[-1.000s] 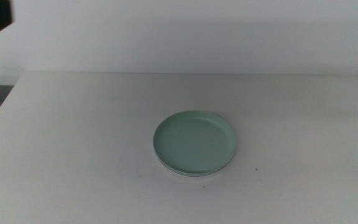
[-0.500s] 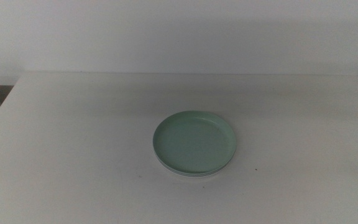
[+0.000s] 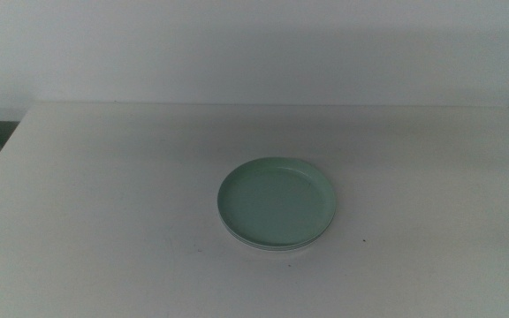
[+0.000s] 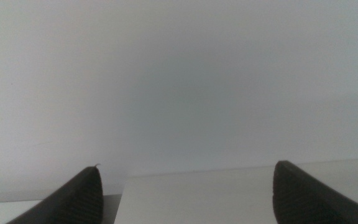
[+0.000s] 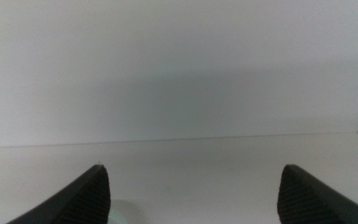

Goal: Stack the three bowls on top of each other.

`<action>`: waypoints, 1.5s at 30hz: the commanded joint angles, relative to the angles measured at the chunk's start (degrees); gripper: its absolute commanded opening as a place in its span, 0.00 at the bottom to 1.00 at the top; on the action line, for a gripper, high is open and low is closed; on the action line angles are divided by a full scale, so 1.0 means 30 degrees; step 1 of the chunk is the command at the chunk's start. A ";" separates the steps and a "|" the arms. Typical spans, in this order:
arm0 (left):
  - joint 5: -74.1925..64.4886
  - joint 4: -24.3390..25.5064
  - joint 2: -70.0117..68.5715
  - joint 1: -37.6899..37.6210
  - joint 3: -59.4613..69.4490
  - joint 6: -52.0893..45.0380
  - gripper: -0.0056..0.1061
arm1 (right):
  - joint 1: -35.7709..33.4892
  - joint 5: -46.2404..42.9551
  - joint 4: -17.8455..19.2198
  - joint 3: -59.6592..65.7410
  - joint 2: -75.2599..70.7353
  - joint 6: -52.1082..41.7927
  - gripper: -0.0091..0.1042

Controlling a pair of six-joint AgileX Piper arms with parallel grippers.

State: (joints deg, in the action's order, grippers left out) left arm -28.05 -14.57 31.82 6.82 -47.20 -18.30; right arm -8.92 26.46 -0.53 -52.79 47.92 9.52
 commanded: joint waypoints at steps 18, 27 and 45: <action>0.0537 0.0513 -0.0482 -0.0004 0.1995 0.0688 0.89 | 0.0133 -0.0758 0.0069 0.0958 -0.0777 -0.0037 0.80; 0.2172 0.2367 -0.5737 -0.2877 0.8661 0.0688 0.89 | 0.2741 -0.3923 0.1131 1.0790 -0.9323 -0.0037 0.80; 0.4497 0.0338 -1.0606 -0.3007 1.5735 0.0688 0.89 | 0.3912 -0.4754 0.1344 1.7598 -1.5972 -0.0037 0.80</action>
State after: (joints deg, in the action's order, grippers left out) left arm -15.43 -12.65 0.22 -1.74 -0.12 -16.68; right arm 2.39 13.93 2.64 -0.22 0.27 9.56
